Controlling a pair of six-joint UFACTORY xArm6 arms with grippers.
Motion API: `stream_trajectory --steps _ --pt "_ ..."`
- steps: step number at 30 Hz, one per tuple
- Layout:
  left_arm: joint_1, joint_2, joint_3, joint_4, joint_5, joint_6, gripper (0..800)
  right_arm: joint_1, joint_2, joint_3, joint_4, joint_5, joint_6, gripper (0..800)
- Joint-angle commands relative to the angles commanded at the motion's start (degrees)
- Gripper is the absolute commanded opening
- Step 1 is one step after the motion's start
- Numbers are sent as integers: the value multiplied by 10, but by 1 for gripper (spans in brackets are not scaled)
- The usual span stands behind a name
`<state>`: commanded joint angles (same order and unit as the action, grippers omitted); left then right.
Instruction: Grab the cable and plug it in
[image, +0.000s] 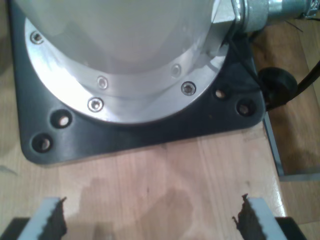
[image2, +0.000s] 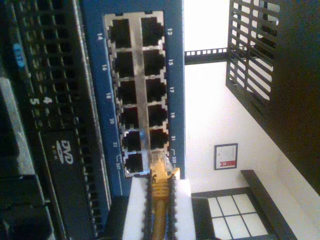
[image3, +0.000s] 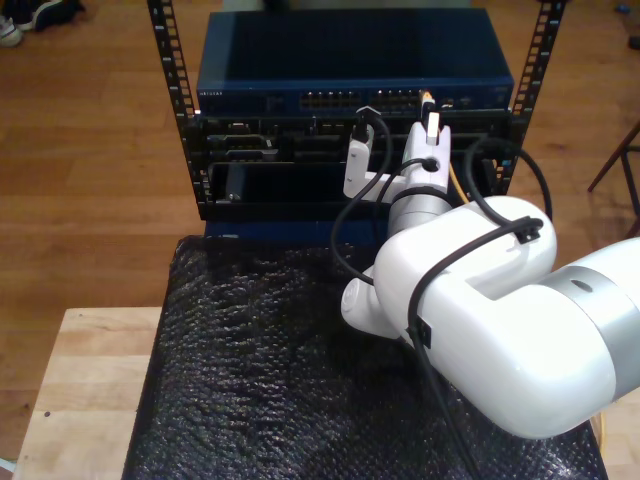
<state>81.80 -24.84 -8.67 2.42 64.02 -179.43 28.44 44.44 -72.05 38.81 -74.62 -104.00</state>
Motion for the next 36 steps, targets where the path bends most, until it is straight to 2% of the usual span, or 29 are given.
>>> stream_trajectory --steps 35,36 --pt "0 0 0 0 -1 0 800 -2 18 -25 -6 1 0 0" --pt "0 0 0 0 0 0 800 -2 17 -25 -7 1 1 22"
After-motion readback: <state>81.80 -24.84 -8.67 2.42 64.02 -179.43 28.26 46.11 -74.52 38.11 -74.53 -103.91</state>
